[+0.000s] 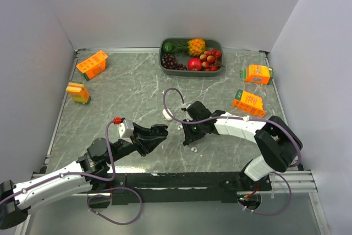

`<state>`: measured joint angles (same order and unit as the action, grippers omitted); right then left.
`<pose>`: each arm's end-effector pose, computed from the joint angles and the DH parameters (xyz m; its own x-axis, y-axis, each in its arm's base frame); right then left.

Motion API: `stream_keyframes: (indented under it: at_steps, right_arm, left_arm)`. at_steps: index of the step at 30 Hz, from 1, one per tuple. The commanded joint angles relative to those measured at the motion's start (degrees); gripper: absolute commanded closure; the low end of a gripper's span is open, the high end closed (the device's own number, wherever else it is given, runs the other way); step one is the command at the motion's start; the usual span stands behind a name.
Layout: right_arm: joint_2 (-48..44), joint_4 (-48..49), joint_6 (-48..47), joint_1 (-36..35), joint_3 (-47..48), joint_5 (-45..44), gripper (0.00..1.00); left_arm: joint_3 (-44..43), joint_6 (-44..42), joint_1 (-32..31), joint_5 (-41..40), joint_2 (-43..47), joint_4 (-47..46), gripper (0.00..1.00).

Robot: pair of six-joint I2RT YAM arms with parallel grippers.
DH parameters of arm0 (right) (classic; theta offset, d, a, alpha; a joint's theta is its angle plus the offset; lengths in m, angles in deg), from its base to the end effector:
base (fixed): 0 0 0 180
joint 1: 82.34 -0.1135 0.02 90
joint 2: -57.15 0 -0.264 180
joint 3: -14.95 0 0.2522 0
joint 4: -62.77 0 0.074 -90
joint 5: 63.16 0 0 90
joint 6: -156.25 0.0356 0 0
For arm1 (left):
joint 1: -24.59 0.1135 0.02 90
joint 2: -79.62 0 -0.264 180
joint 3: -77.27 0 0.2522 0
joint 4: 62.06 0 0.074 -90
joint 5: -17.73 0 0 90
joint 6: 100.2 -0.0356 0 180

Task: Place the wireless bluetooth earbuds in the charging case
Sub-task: Pick up the earbud from the center of the board.

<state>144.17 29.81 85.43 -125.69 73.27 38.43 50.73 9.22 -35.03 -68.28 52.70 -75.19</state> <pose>0.1981 0.1968 0.1602 -0.8482 -0.3581 -0.3903 -0.4904 0.8095 0.3230 0.0705 -0.1251 0.2555 -0.1923 -0.3278 -0.9250 0.8811 0.3573 -0.3098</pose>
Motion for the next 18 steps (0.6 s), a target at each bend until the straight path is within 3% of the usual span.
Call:
stream_keyframes:
  at_steps: [1, 11, 14, 16, 18]
  right_arm:
    - [2.7, 0.7, -0.5, -0.7, -0.3, 0.8, 0.62]
    - [4.6, 0.8, -0.5, -1.1, -0.3, 2.0, 0.72]
    - [4.6, 0.7, -0.6, -1.2, -0.3, 2.4, 0.82]
    - [4.1, 0.5, -0.5, -1.2, -0.2, 2.3, 0.96]
    - [3.4, 0.1, -0.3, -1.2, 0.0, 2.0, 1.0]
  left_arm:
    - [0.1, 1.0, -0.2, -0.3, -0.2, -3.2, 0.99]
    - [0.1, 0.7, -0.2, -0.4, 0.6, -2.4, 0.99]
    - [0.0, 0.7, -0.2, -0.4, 0.5, -2.5, 0.99]
    - [-0.1, 0.6, -0.2, -0.4, 0.5, -2.5, 0.99]
    - [0.0, 0.6, -0.3, -0.3, 0.5, -2.5, 0.99]
